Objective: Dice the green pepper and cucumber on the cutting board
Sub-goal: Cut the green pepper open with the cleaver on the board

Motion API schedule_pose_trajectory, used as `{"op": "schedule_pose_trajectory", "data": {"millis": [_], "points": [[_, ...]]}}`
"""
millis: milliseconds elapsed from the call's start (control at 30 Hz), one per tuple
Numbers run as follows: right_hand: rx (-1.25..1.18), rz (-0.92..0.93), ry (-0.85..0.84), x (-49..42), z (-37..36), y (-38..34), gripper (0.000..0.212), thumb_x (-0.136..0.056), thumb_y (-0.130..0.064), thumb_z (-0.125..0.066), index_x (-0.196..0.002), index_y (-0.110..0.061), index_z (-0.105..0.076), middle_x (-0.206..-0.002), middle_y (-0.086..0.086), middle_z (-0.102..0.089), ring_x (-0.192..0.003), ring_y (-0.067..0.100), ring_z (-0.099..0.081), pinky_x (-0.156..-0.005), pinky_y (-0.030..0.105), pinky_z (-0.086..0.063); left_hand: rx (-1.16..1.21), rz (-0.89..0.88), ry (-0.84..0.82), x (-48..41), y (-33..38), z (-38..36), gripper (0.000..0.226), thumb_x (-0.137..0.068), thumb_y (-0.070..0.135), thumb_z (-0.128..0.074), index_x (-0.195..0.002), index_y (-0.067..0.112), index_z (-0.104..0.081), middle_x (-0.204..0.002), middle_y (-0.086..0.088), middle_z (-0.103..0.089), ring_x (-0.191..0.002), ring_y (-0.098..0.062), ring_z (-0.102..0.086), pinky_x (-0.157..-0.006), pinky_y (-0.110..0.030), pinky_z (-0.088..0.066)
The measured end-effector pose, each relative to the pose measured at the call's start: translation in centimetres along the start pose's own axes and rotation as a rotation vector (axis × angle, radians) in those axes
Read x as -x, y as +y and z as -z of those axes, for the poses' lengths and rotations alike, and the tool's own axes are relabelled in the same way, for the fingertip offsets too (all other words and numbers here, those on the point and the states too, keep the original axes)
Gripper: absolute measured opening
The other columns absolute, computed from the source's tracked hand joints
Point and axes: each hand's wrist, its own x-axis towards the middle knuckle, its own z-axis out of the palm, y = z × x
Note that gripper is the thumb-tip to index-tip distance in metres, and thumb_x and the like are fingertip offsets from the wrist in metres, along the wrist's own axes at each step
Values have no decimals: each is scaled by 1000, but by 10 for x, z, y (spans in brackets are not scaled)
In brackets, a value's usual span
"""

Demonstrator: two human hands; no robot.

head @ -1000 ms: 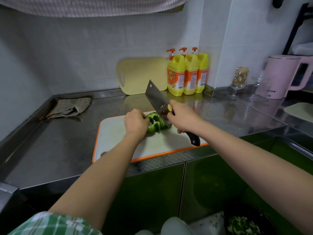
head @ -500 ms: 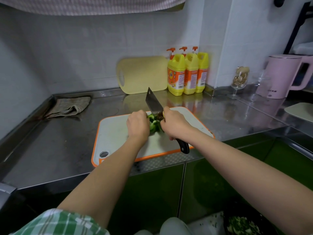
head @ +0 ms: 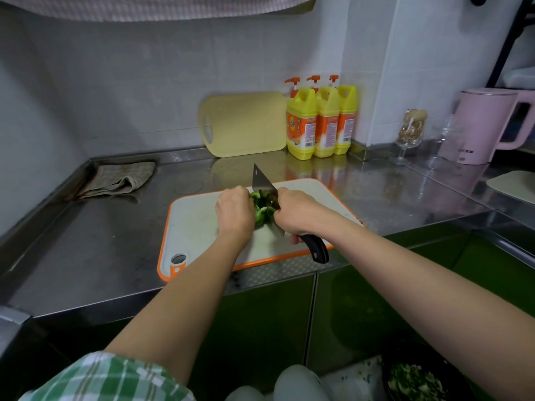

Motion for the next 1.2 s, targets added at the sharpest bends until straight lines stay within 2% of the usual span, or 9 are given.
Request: {"op": "schedule_pose_trajectory", "data": {"millis": [267, 367, 467, 567, 767, 833, 967, 1100, 1200], "points": [[18, 1, 40, -5, -16, -5, 43, -80, 6, -64, -119, -2, -48, -97, 18, -66, -90, 38, -69, -70, 42, -58, 6, -18, -12, 4, -1, 4, 17, -88, 12, -53, -86, 3, -68, -90, -22, -67, -89, -40, -58, -65, -35, -28], [81, 11, -27, -5, -13, -2, 27, -87, 0, -58, -113, 0, -51, -94, 17, -71, -70, 29, -71, -57, 34, -55, 14, -4, -22, 3, -1, 5, 18, -88, 11, -53, -84, 2, -67, -89, -23, -67, -87, -42, -58, -64, -36, -29], [65, 4, -44, -10, -14, 1, 15, -92, -4, -45, -106, -1, -51, -82, 16, -72, -47, 21, -64, -47, 26, -51, 51, -29, -27, 2, -1, 7, 18, -88, 14, -54, -85, 3, -68, -89, -23, -67, -88, -41, -59, -64, -36, -30], [54, -4, -40, -19, -21, -3, 15, -87, -2, -48, -97, 0, -59, -62, 12, -66, -48, 23, -63, -49, 26, -51, 94, -62, -19, 6, -2, 12, 18, -88, 16, -58, -89, 5, -72, -90, -21, -69, -89, -40, -60, -67, -38, -35], [39, -2, -16, -35, -21, -8, 27, -79, 5, -62, -106, 2, -61, -79, 17, -70, -78, 33, -72, -74, 42, -60, 306, 21, -58, 2, -4, 27, 21, -90, 22, -63, -107, 17, -75, -101, -15, -73, -100, -35, -63, -83, -36, -45], [-6, 12, -9, -34, -21, -1, 27, -79, 7, -59, -106, 4, -61, -74, 17, -67, -79, 35, -71, -71, 42, -60, 280, 48, -146, 4, -2, 30, 23, -92, 22, -60, -111, 19, -73, -105, -13, -72, -102, -33, -63, -84, -32, -45], [-155, 59, 101, -24, -15, 18, 16, -88, 0, -40, -100, 0, -50, -64, 15, -61, -56, 32, -66, -46, 29, -49, 224, 86, -271, 7, 1, 33, 31, -91, 23, -59, -121, 24, -68, -112, -12, -70, -108, -31, -61, -86, -31, -45], [-250, 127, 189, -7, 1, 19, 5, -94, -6, -37, -98, -8, -37, -63, 12, -55, -53, 32, -62, -48, 30, -47, 207, 160, -344, 2, 3, 34, 41, -87, 23, -64, -128, 22, -63, -115, -12, -69, -111, -29, -60, -91, -32, -45], [-262, 157, 194, 4, 6, 15, 6, -94, -6, -36, -100, -7, -38, -68, 11, -53, -52, 31, -63, -46, 29, -48, 186, 197, -276, 3, 0, 35, 28, -84, 18, -67, -113, 15, -67, -110, -14, -69, -109, -32, -60, -88, -33, -45]]}}
